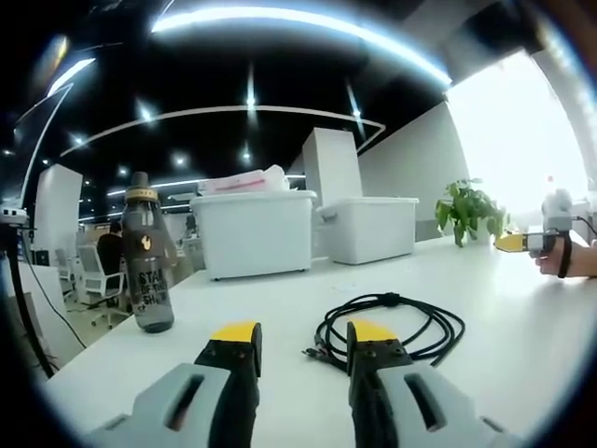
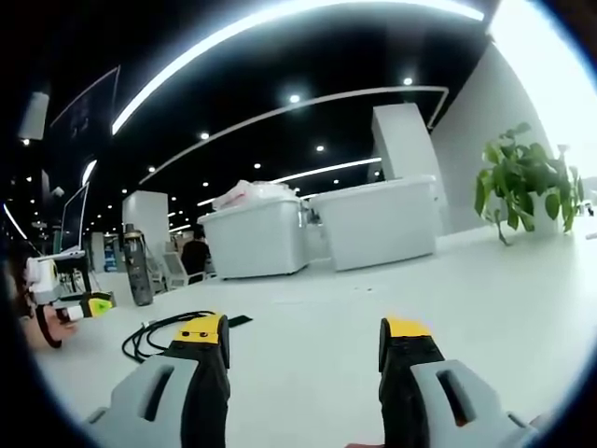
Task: Coil the Type-C to USB data cable on the desktop and secure it with Velcro straps.
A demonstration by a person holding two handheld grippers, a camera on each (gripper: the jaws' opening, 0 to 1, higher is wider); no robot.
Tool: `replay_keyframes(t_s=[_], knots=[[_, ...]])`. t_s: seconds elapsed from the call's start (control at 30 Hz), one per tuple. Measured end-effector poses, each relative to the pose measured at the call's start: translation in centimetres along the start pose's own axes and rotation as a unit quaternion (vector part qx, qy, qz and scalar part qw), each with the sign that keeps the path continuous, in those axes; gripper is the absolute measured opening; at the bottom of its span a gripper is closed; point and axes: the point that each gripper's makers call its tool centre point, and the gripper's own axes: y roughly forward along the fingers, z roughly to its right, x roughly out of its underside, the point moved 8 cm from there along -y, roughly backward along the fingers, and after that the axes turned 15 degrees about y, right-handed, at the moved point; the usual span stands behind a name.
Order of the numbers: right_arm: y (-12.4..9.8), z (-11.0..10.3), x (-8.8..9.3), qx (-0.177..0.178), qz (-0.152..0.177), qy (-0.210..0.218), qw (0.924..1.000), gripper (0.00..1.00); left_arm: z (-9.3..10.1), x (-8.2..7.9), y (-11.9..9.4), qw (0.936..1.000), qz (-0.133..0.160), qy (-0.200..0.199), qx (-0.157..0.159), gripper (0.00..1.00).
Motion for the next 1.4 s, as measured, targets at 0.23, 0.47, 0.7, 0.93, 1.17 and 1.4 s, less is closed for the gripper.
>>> replay_keyframes(t_s=[0.23,0.47,0.7,0.93,1.17,1.4], knots=[[0.07,-0.16,0.14,-0.002,-0.005,-0.003,1.0,0.64,0.07,-0.04,-0.06,1.0,-0.001,-0.001,0.003,0.38],[0.07,-0.14,0.2,-0.001,-0.007,-0.002,1.0,0.64,0.06,-0.07,-0.17,1.0,-0.001,-0.001,0.002,0.38],[0.11,-0.26,0.47,-0.003,-0.012,-0.003,0.9999,0.63,0.18,-0.03,-0.24,1.0,-0.002,-0.001,0.004,0.38],[0.14,-0.27,0.6,-0.003,-0.013,-0.004,0.9999,0.63,0.07,0.01,-0.17,1.0,-0.003,-0.003,0.003,0.38],[0.14,-0.26,0.63,0.0,-0.014,-0.012,0.9998,0.63,0.03,0.09,-0.17,1.0,-0.004,-0.003,0.002,0.38],[0.26,-0.26,0.84,0.001,-0.016,-0.012,0.9998,0.63,-0.29,0.23,0.01,1.0,-0.007,-0.001,-0.001,0.38]])
